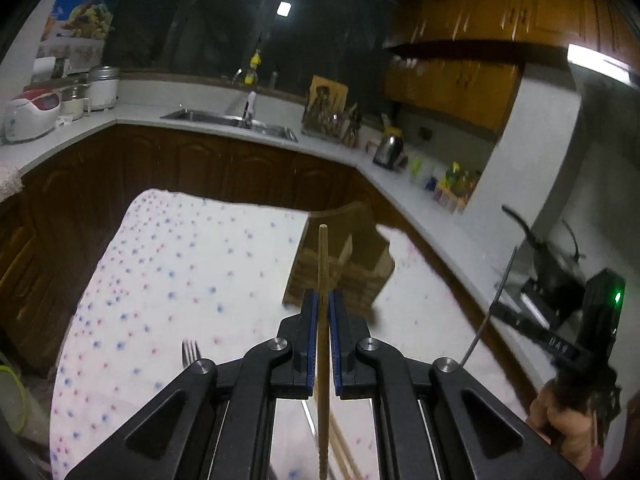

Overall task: Organize utensils
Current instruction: 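Lift both held chopsticks and carry them over the wooden utensil holder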

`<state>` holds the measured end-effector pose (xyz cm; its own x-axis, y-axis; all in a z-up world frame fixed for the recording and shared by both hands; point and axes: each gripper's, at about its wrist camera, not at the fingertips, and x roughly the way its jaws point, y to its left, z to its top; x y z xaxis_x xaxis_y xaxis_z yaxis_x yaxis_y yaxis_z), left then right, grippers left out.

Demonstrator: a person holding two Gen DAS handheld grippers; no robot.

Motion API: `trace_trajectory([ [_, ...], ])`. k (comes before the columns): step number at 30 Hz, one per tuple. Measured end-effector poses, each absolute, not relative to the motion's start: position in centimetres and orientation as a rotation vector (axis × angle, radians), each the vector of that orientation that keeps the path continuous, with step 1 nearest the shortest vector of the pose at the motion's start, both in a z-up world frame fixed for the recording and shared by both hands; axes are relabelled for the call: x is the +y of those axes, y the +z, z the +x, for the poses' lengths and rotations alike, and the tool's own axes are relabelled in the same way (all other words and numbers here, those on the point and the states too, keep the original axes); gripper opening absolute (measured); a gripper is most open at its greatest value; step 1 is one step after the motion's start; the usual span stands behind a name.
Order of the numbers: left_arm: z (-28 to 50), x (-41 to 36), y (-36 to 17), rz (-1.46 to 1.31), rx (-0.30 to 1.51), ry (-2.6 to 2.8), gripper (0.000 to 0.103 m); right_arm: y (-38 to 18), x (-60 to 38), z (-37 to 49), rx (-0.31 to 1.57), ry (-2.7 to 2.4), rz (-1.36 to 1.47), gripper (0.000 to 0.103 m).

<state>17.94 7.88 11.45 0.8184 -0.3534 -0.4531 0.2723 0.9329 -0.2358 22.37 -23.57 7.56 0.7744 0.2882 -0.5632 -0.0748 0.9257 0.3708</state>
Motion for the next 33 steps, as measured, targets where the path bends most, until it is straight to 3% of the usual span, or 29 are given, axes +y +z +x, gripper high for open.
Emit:
trace_trajectory([
  [17, 21.2, 4.7, 6.8, -0.256, 0.186, -0.249, 0.003, 10.7, -24.0, 33.6, 0.412, 0.158, 0.364, 0.006],
  [24, 23.9, 2.9, -0.1, -0.301, 0.157, -0.212, 0.003, 8.5, -24.5, 38.0, 0.375, 0.114, 0.360, 0.006],
  [33, 24.0, 0.9, -15.0, -0.327, 0.229, -0.174, 0.003, 3.0, -24.3, 39.9, 0.426, 0.088, 0.388, 0.006],
])
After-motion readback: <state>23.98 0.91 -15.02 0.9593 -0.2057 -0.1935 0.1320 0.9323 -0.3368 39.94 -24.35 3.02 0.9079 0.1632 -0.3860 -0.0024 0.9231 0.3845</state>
